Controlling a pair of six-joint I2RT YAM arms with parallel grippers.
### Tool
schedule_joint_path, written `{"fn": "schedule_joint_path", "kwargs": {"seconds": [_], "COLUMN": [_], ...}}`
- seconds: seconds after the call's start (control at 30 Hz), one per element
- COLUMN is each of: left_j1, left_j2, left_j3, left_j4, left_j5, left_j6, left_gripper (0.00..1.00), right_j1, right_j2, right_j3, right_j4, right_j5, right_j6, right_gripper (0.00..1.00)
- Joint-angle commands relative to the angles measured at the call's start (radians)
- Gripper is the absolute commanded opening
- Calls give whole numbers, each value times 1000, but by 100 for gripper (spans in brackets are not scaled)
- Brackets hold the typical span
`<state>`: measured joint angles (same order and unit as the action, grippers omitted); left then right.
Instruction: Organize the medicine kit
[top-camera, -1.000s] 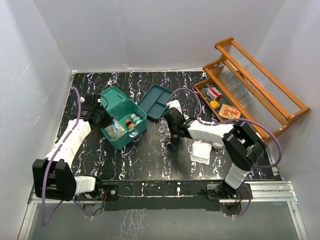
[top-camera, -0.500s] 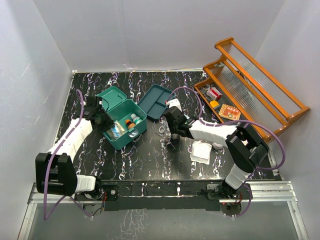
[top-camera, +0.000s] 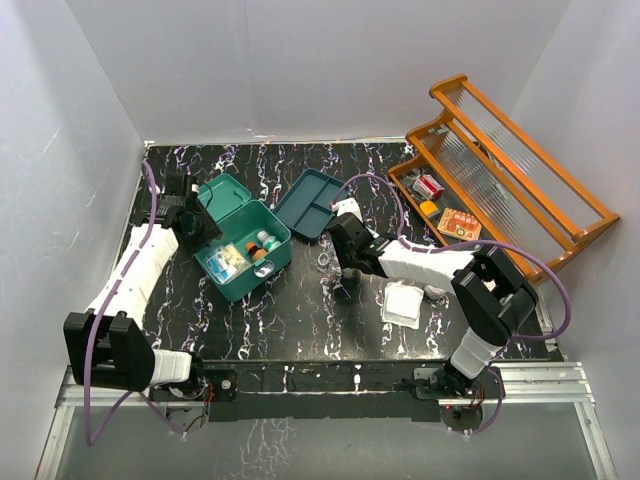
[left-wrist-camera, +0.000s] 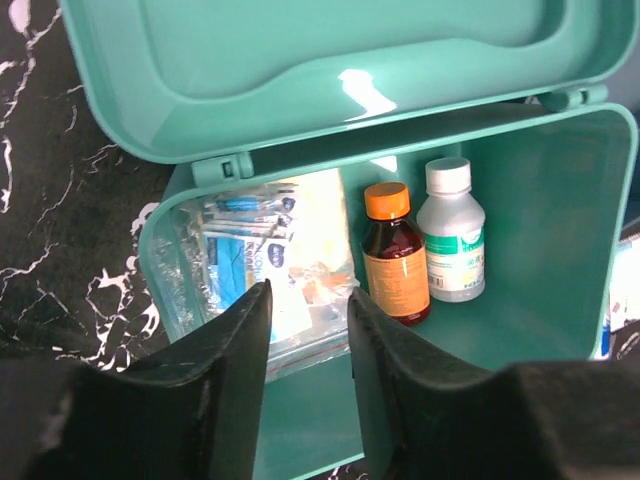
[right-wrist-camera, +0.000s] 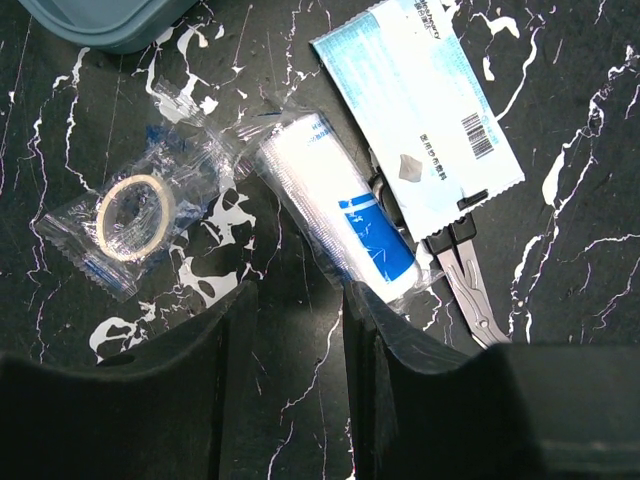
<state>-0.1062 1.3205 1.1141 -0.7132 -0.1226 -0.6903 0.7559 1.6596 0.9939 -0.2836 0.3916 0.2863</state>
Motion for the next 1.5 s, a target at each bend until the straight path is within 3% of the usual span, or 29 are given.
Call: {"fn": "schedule_joint_path", "kwargs": {"seconds": [0.0, 0.37, 0.77, 1.1, 1.47], "left_j1": [7, 4, 0, -2, -3], "left_j2": [26, 198, 241, 2, -283], "left_j3": [7, -34, -33, 24, -43], "left_j4": [32, -6, 77, 37, 269], "left_j5": [102, 85, 117, 250, 515], "left_j6": [46, 4, 14, 36, 168], "left_gripper": [31, 26, 26, 40, 52], "right_j1": [-5, -5, -5, -5, -14], "right_j2": [-20, -5, 9, -152, -373], "right_j3": [18, 22, 57, 36, -44], "right_j4": [47, 47, 9, -108, -372], "right_j5": [-2, 9, 23, 89, 166], "right_j6": [3, 2, 30, 214, 376], "right_gripper": [38, 38, 37, 38, 44]}}
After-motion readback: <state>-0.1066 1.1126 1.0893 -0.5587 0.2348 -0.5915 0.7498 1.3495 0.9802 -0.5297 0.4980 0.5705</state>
